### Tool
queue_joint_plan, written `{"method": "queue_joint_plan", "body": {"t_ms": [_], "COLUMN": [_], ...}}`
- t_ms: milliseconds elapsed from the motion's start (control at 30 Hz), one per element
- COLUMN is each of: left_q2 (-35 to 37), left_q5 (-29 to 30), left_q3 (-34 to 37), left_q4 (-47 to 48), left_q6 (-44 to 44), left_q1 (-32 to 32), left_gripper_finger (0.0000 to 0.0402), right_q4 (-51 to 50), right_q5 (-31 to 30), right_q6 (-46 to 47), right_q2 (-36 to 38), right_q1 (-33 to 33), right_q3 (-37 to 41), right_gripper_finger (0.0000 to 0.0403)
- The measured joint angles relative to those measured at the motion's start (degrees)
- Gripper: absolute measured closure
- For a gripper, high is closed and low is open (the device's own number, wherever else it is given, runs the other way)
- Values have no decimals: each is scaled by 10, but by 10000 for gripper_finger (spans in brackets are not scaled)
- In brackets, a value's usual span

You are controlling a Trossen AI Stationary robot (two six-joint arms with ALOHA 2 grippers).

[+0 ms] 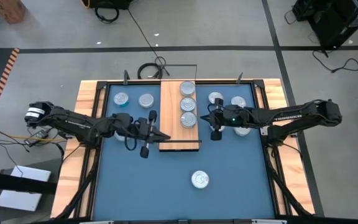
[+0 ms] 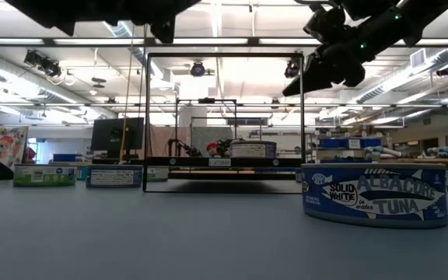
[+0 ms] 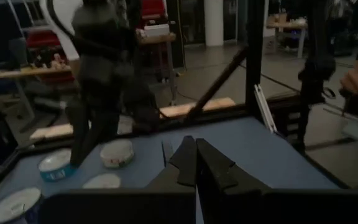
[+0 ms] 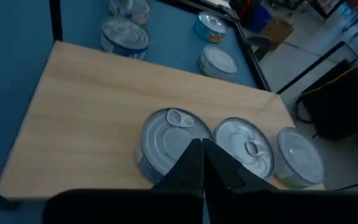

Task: Stack canned seafood by type on shelf
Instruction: Stack the green tuna can on top of the other green tuna can on the shelf

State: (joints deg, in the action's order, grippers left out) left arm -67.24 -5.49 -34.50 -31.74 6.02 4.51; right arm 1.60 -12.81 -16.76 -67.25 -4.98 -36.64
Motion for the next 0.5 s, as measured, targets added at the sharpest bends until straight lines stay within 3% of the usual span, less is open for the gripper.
{"method": "queue_joint_plan", "body": {"t_ms": [267, 500], "left_q2": [67, 148], "left_q5": [-68, -176], "left_q3": [42, 56], "left_q4": [6, 68], "left_q6": [47, 66], "left_q1": [-67, -167], "left_gripper_finger": [401, 401], "right_q4": [-8, 50], "right_q5": [10, 100], "right_q6": [40, 71], "right_q2": [-17, -52], "right_q1": [-37, -95], "right_q3": [5, 5], "right_gripper_finger": [401, 402]}}
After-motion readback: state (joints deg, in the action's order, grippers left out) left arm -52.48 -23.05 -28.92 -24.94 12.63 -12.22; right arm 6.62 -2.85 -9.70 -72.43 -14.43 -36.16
